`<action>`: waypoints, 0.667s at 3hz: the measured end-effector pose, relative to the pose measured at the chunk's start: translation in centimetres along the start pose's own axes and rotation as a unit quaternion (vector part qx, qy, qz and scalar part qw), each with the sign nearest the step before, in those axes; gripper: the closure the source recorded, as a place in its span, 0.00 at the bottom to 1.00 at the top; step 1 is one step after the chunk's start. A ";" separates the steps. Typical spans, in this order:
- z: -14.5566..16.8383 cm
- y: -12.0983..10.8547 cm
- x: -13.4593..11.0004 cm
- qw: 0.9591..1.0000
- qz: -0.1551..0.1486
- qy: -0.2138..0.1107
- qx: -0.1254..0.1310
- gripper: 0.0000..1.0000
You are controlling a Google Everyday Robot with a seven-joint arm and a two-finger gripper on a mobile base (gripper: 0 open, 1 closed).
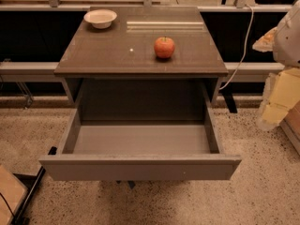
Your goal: Close top drawer
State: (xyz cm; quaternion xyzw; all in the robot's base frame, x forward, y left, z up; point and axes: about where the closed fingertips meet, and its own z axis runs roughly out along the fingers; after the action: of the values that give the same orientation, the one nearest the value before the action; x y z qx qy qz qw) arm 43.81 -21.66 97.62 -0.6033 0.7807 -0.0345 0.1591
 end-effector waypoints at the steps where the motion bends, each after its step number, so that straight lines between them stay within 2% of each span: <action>1: 0.0 0.0 0.0 1.000 0.000 0.000 0.000 0.00; 2: -0.2 -0.1 -0.1 1.000 0.000 -0.002 0.005 0.18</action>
Offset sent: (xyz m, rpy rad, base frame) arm 0.0000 0.0000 0.0000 0.0000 0.0000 0.0000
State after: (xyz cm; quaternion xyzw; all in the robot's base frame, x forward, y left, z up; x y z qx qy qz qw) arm 43.83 -21.60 97.86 -0.6029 0.7800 -0.0374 0.1633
